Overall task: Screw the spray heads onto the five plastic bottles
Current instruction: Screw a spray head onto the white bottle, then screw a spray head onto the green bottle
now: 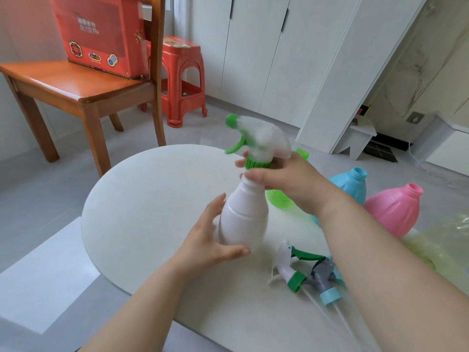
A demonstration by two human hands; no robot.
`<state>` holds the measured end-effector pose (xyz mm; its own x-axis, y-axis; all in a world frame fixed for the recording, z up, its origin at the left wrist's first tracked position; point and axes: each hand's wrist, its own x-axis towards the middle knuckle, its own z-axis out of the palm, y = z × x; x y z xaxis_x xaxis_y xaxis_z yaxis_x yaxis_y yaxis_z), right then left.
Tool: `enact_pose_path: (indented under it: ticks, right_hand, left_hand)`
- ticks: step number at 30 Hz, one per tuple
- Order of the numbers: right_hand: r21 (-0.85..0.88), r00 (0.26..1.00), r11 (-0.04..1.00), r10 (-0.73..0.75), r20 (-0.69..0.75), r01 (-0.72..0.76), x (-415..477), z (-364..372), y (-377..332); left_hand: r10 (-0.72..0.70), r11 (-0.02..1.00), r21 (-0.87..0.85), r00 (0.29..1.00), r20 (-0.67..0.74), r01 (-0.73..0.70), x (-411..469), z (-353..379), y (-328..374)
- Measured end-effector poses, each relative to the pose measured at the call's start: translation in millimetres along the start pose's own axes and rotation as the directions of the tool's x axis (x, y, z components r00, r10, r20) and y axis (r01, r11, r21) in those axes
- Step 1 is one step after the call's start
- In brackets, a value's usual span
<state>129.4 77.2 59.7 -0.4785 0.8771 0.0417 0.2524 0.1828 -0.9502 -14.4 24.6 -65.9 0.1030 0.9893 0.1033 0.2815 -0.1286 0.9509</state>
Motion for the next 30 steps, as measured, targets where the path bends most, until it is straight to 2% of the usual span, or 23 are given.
enact_pose_path:
  ticks: [2,4,5,7,10,14,25,30]
  right_hand:
    - [-0.008,0.978,0.999,-0.036,-0.204,0.035,19,0,-1]
    - [-0.015,0.915,0.999,-0.053,-0.399,0.052,41,-1,-2]
    - [-0.036,0.884,0.998,-0.057,-0.465,0.046,52,-1,-1]
    - [-0.103,0.841,0.995,-0.058,-0.537,0.003,71,0,5]
    - [-0.185,0.805,0.979,-0.042,-0.591,-0.084,90,1,20]
    - [-0.205,0.761,0.970,-0.033,-0.648,-0.133,104,-3,27]
    - [-0.276,0.759,0.946,-0.050,-0.649,-0.173,117,-2,25]
    - [-0.324,0.762,0.916,-0.031,-0.647,-0.238,120,-3,24]
  left_hand:
    - [-0.001,0.983,0.182,0.996,-0.094,0.018,3,-6,-4]
    - [-0.013,0.887,0.452,0.984,-0.178,0.093,6,-11,-11]
    - [-0.041,0.815,0.564,0.983,-0.181,0.137,7,-12,-15]
    - [-0.085,0.720,0.675,0.986,-0.141,0.159,9,-10,-22]
    - [-0.100,0.671,0.731,0.992,-0.074,0.122,9,-7,-28]
    - [-0.109,0.629,0.768,0.992,-0.062,0.117,10,-5,-30]
    - [-0.109,0.619,0.775,0.991,-0.075,0.127,12,-3,-32]
    - [-0.107,0.621,0.774,0.992,-0.074,0.125,13,-4,-32]
